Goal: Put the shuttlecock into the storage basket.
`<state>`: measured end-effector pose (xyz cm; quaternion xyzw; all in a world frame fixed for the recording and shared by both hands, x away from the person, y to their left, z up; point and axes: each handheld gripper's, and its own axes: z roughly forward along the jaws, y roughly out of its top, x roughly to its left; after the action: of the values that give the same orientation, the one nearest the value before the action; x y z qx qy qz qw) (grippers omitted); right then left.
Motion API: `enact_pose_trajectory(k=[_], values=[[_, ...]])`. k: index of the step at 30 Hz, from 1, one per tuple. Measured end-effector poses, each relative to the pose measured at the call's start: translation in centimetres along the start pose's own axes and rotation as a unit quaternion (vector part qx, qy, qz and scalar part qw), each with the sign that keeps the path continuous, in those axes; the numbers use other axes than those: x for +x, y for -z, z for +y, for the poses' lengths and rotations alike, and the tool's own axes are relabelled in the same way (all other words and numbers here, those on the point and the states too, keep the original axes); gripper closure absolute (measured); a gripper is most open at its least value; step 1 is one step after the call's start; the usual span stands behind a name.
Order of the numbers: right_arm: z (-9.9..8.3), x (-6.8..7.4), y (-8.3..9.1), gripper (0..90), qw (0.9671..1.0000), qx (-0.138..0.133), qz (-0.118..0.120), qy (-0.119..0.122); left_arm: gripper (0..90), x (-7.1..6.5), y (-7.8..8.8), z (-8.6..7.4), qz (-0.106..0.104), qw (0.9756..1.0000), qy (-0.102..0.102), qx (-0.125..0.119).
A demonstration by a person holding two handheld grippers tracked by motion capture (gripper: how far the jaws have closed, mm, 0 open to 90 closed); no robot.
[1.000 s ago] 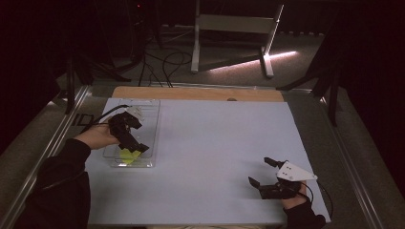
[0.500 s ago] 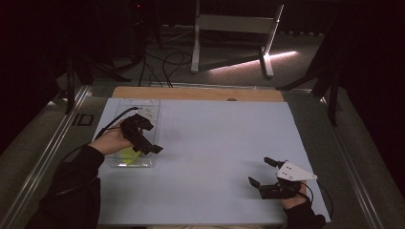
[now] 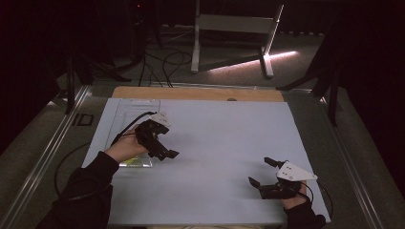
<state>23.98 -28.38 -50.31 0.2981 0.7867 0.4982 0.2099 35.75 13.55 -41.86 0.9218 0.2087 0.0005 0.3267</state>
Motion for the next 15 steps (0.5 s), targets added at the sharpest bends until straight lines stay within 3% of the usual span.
enact_pose_trajectory(k=[7,15], values=[[0.0,0.0,-0.1,8.8,1.0000,0.000,0.002,0.002,0.2,-1.3,-1.4,-0.2,0.024,0.9992,0.023,-0.022],[0.0,0.0,0.0,8.8,1.0000,0.000,0.002,0.002,0.2,-2.7,-2.6,-1.1,0.015,0.9990,0.025,-0.035]])
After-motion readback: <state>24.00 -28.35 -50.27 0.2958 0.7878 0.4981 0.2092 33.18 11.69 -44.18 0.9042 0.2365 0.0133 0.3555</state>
